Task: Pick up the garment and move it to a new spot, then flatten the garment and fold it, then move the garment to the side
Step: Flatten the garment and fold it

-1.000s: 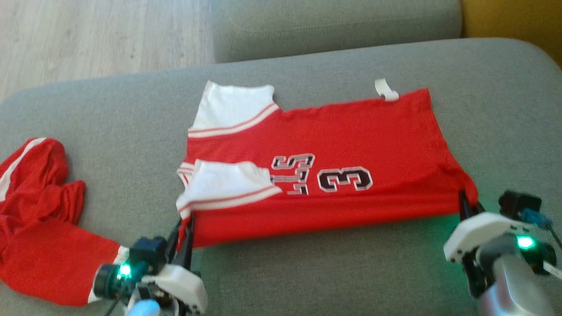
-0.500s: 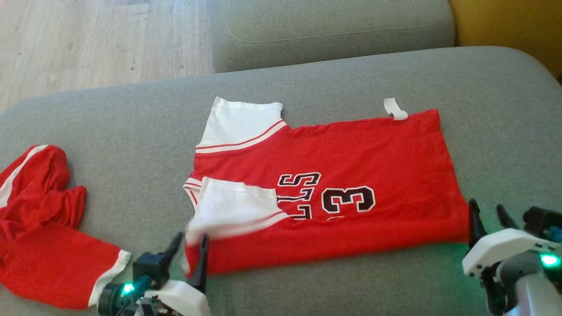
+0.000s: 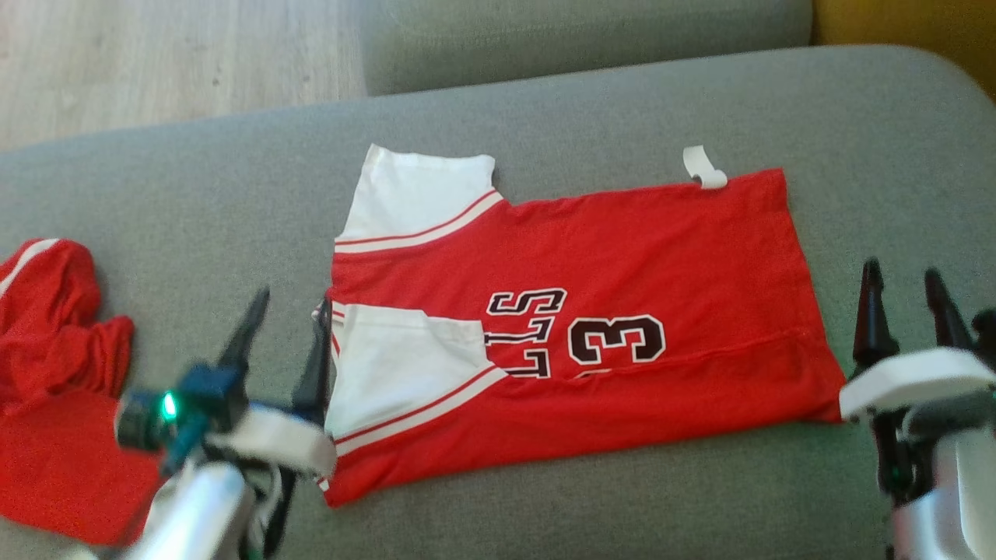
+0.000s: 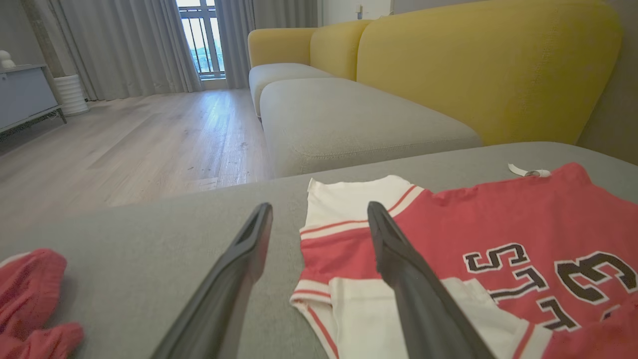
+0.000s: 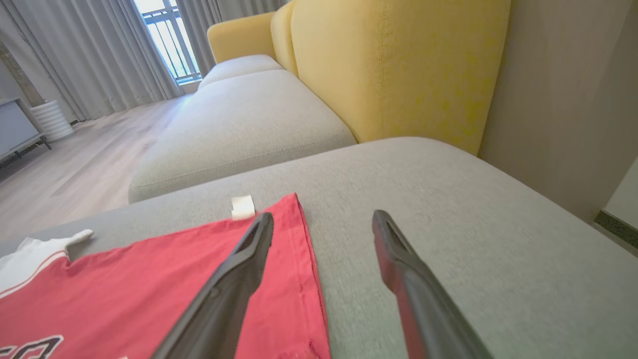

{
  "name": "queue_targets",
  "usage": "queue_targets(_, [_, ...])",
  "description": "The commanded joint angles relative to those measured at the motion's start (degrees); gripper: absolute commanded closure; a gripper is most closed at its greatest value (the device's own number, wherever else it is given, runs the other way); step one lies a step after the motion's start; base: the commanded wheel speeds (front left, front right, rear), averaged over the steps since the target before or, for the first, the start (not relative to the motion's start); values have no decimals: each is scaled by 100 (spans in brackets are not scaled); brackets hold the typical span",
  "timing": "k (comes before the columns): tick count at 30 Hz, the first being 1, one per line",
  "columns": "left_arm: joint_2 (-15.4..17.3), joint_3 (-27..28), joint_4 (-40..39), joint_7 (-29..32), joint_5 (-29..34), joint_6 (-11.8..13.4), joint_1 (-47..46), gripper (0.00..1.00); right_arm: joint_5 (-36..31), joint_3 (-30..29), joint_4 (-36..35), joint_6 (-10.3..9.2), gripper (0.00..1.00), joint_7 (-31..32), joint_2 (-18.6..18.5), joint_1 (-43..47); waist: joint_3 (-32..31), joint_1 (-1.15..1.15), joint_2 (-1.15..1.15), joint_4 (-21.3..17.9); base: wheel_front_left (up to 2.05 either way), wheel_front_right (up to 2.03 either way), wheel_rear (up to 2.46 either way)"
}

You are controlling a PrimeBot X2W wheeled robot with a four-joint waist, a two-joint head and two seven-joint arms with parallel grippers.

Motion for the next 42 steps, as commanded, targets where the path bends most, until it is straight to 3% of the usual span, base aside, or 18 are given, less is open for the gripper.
queue_targets(1, [198,257,-228,45,19,-57,-485,0,-8,183,-268,39,0,-54,-55,-347,129,0,0,-31,0,0,0])
queue_targets(9, [751,274,-124,944,49,-810,-2246,0,-132,470,-572,39,0,41,-55,-1042,783,0,0,-310,0,0,0])
queue_targets(13, [915,133,577,1692,-139,-1406,-3373,0,-185,643,-696,39,0,72,-55,-1424,1201,0,0,-504,0,0,0])
queue_targets(15, [994,5,917,1925,-159,-1519,-3782,0,-197,677,-742,39,0,72,-55,-1547,1352,0,0,-565,0,0,0])
queue_targets(19, [1083,-306,1587,2649,-466,-1614,-4432,0,-182,713,-853,39,0,80,-55,-1763,1684,0,0,-652,0,0,0])
queue_targets(24, [1345,-978,1905,3077,-819,-1624,-5037,0,-139,788,-913,39,0,51,-55,-1942,1986,0,0,-760,0,0,0])
queue_targets(32, [1543,-1650,2190,3252,-1420,-1626,-5518,0,6,931,-904,39,0,-21,-55,-2036,2237,0,0,-910,0,0,0])
queue_targets(42, [1513,-2191,2671,3732,-2075,-1626,-5891,0,62,938,-862,39,0,-104,-55,-2109,2439,0,0,-1118,0,0,0])
